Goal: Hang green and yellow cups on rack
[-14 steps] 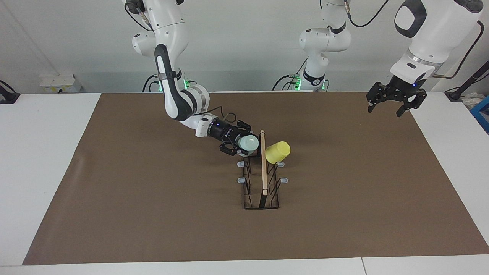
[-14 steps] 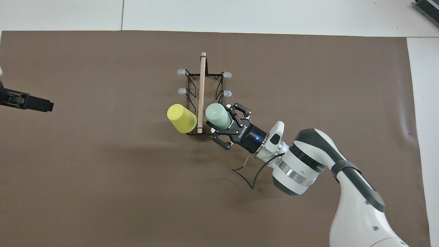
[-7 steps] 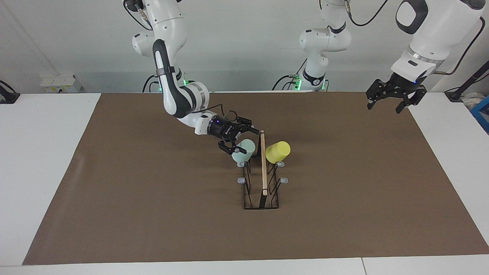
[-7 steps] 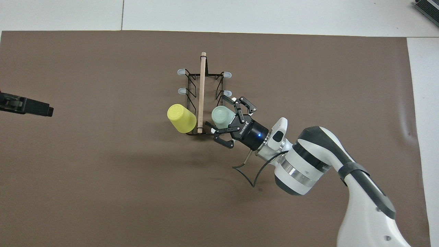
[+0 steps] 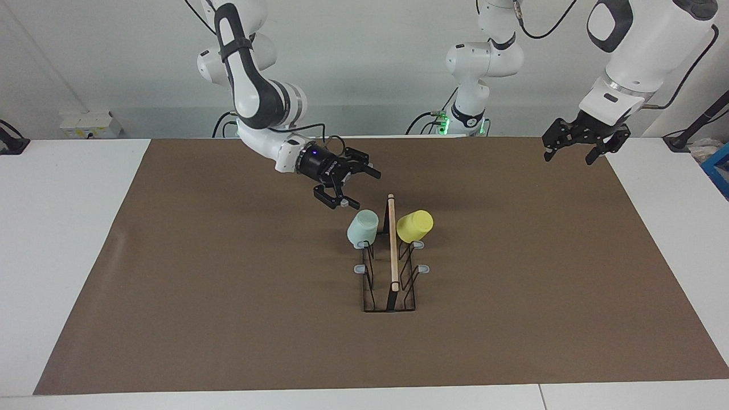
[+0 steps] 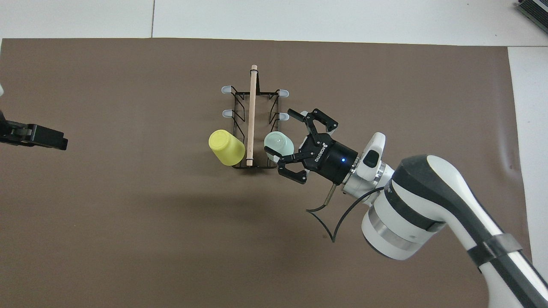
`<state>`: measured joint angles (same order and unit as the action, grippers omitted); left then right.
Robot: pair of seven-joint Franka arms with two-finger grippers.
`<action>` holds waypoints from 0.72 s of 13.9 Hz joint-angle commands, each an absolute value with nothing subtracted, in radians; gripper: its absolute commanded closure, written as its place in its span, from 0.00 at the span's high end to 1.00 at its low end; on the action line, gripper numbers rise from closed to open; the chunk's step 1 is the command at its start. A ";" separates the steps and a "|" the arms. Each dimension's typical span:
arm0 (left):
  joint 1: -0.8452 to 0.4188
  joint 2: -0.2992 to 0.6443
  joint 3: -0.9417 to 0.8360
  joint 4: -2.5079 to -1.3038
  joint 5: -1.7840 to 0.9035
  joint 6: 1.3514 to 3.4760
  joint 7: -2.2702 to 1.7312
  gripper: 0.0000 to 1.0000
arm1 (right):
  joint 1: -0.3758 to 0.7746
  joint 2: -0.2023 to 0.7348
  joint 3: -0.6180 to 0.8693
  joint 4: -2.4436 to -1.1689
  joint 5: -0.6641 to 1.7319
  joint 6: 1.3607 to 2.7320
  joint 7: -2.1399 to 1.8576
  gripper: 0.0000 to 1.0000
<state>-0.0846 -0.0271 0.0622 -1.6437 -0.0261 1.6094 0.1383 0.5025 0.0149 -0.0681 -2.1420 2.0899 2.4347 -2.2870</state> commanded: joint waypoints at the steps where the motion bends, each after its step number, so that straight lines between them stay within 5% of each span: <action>1: -0.086 -0.038 0.061 -1.643 -0.009 1.589 0.114 1.00 | 0.500 -0.064 -0.139 -2.134 1.753 2.447 -2.072 1.00; 10: -0.080 -0.040 0.060 -1.643 -0.009 1.591 0.117 1.00 | 0.290 -0.098 -0.252 -2.033 0.865 1.927 -1.708 1.00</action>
